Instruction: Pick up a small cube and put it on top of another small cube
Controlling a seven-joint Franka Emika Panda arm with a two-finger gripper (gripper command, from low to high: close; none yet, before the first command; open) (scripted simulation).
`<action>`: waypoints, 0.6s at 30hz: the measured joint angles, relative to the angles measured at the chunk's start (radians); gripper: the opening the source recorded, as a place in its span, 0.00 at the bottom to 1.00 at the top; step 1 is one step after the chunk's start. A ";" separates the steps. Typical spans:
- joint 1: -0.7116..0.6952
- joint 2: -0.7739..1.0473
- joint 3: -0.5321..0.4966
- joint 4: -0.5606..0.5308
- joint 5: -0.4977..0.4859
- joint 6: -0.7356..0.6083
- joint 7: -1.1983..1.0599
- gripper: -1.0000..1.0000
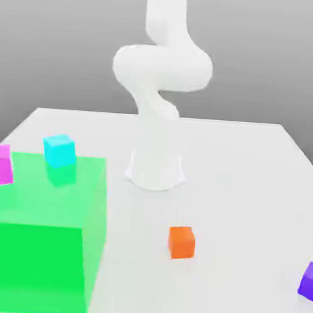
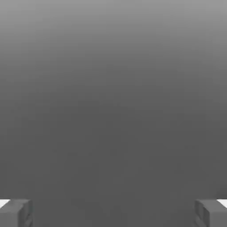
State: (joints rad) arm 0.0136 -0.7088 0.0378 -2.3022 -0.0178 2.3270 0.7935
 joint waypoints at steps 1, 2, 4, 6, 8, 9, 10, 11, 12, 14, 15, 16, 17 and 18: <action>0.006 0.039 0.016 -0.001 -0.008 0.012 -0.003 0.50; 0.011 0.077 0.032 -0.002 -0.015 0.023 -0.005 0.50; 0.023 0.150 0.064 -0.004 -0.032 0.045 -0.009 0.50; 0.034 0.223 0.094 -0.006 -0.049 0.066 -0.012 0.50; 0.047 0.295 0.124 -0.007 -0.067 0.088 -0.014 0.50; 0.054 0.331 0.139 -0.008 -0.077 0.099 -0.015 0.50; 0.060 0.367 0.154 -0.009 -0.087 0.109 -0.015 0.50; 0.068 0.403 0.168 -0.010 -0.098 0.120 -0.015 0.50; 0.076 0.440 0.182 -0.011 -0.108 0.131 -0.015 0.50; 0.091 0.513 0.209 -0.013 -0.130 0.152 -0.015 0.50; 0.100 0.549 0.221 -0.013 -0.141 0.163 -0.014 0.50; 0.109 0.586 0.233 -0.014 -0.153 0.173 -0.014 0.50; 0.127 0.622 0.244 -0.015 -0.164 0.184 -0.013 0.50; 0.143 0.659 0.253 -0.016 -0.175 0.194 -0.013 0.50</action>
State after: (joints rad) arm 0.1562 -0.0501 0.2903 -2.3180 -0.1932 2.5211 0.7808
